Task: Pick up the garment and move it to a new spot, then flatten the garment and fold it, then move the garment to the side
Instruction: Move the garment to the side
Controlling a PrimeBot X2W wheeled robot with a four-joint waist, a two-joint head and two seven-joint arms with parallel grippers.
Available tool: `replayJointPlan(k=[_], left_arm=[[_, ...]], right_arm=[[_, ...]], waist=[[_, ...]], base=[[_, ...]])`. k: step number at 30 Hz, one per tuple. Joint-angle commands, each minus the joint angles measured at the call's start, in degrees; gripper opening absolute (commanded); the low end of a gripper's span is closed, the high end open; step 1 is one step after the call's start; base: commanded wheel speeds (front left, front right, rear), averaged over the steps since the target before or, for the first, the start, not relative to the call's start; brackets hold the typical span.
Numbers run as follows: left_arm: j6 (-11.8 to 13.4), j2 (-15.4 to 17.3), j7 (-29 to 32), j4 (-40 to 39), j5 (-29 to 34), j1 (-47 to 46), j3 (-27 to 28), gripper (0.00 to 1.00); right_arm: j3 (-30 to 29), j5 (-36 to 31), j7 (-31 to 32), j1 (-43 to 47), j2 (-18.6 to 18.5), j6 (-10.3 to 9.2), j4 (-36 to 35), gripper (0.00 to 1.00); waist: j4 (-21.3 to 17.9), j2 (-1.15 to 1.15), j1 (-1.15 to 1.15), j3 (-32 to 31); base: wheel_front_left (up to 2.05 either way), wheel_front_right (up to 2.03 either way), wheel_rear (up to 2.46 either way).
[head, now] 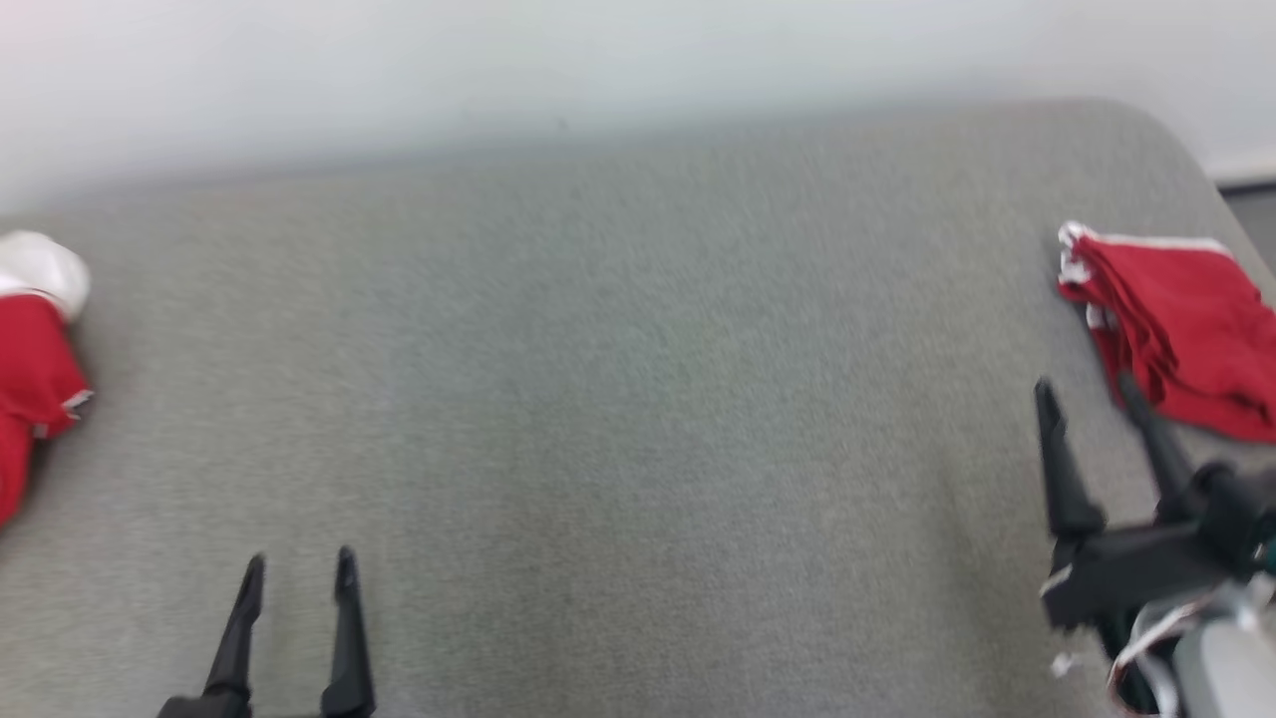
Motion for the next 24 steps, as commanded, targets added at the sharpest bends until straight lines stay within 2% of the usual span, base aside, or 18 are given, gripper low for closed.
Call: replayJointPlan(k=[1,6,12,24], left_arm=[[0.21,-0.35,-0.17,0.45,-0.36,1.12,0.73,1.00],[-0.19,-0.92,-0.17,2.65,-1.19,2.86,4.40,1.00],[-1.04,-1.17,-0.17,5.02,-1.27,4.76,6.54,1.00],[-1.60,-1.28,-0.18,7.04,-0.43,7.78,5.79,1.00]], right_arm=[[-0.17,0.45,0.04,1.94,0.93,-0.16,-0.59,1.00],[-1.46,-0.41,-0.49,7.45,5.37,-0.16,-3.41,1.00],[-1.77,-0.91,-1.47,12.09,9.10,-0.16,-3.26,1.00],[-3.37,-3.44,-3.38,17.60,11.74,-0.16,-1.81,1.00]], waist=[[3.85,0.02,0.02,-5.23],[5.02,0.02,0.02,-7.99],[6.21,0.02,0.02,-10.14],[7.18,0.02,0.02,-11.76]], base=[[0.00,0.00,0.00],[0.00,0.00,0.00],[0.00,0.00,0.00],[0.00,0.00,0.00]])
